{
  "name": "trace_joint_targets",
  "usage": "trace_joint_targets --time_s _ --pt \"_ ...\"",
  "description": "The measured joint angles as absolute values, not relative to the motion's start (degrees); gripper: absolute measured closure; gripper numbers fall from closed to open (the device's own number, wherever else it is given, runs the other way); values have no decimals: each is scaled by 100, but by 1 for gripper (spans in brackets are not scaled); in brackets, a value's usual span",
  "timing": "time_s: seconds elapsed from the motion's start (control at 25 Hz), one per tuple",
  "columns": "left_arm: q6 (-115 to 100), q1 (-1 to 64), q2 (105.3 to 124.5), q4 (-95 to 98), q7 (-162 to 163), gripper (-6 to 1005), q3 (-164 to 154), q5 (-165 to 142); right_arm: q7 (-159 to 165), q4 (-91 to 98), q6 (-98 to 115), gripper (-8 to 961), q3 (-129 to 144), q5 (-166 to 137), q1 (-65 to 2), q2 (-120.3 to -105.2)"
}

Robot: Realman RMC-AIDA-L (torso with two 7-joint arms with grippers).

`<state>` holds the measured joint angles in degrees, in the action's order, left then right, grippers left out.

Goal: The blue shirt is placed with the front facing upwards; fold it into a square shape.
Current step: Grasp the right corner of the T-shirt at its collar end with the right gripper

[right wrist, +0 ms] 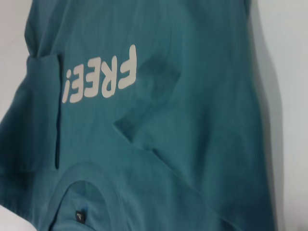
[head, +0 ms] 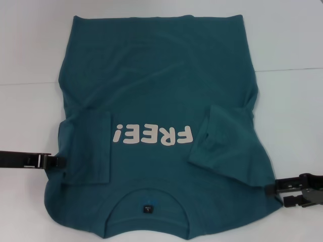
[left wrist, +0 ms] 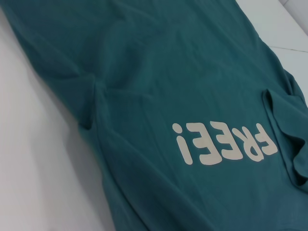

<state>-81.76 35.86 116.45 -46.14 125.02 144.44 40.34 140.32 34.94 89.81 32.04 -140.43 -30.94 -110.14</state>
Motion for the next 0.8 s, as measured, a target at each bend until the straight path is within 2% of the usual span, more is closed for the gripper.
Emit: trace_joint_targets --time_s 0.44,0.72,0.8 --pt "-8166 3597 11619 -4614 12494 984 14440 4034 14017 3424 8879 47 3201 -13972 -3345 -11276" --pt "-8165 3603 11618 -4607 12474 983 14462 4034 13999 3375 8914 47 3178 -13698 -3420 -11278" --pt "-8162 3603 11619 -4583 12468 983 14458 4034 13998 3449 9014 47 3174 -13696 -3356 -11223"
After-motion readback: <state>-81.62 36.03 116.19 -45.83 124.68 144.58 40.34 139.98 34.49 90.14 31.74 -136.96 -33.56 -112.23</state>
